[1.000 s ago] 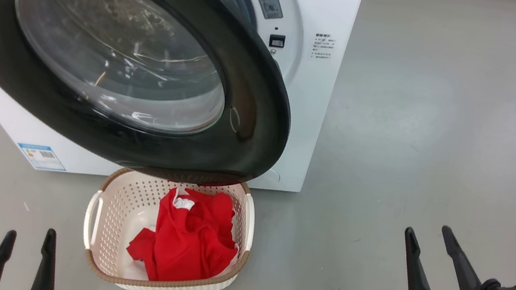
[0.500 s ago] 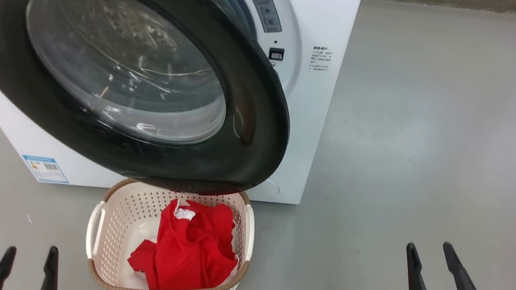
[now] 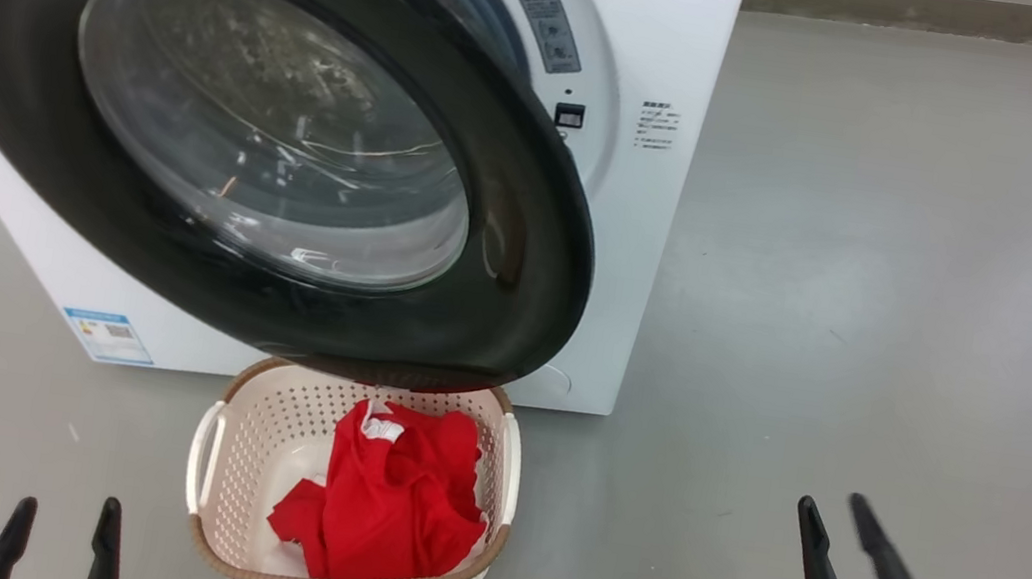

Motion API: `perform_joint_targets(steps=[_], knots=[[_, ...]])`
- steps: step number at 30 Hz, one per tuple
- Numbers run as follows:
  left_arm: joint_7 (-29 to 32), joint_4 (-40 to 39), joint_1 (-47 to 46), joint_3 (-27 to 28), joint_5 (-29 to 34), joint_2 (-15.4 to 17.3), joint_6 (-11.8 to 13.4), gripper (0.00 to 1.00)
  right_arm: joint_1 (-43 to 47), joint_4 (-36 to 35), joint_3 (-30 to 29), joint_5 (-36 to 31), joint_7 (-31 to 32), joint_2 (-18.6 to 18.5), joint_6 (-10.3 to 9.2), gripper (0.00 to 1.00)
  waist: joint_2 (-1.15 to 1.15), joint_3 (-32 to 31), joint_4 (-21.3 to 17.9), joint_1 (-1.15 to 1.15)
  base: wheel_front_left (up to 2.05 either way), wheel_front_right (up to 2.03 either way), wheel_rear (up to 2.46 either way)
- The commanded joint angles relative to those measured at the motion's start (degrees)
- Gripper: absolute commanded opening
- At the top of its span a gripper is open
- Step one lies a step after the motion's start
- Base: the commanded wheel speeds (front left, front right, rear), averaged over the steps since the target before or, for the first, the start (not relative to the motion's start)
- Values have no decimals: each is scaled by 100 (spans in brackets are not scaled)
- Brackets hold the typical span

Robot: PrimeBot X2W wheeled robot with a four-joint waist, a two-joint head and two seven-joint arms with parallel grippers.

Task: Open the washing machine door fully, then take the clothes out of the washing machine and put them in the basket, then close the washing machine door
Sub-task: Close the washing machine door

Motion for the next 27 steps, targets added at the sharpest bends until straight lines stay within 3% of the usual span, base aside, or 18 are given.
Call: perform_joint_targets(steps=[1,2,3,14,27], knots=[[-70,-173,-96,154,33,19,-31,100,-231,-141,205,-19,-37,-84,36,22,0,30,50,0,0,0,0],[-70,-176,-105,127,33,18,-31,100,-268,-143,244,-10,-37,-82,36,5,0,44,84,0,0,0,0],[-70,-178,-112,105,31,17,-31,100,-312,-140,293,1,-37,-77,36,0,0,56,112,0,0,0,0],[-70,-73,-283,-213,-179,15,-31,100,-1193,41,1033,135,-37,12,36,0,0,278,591,0,0,0,0],[-70,-68,-769,-530,-327,14,-31,100,-2505,727,1472,269,-37,37,36,0,0,880,979,0,0,0,0]])
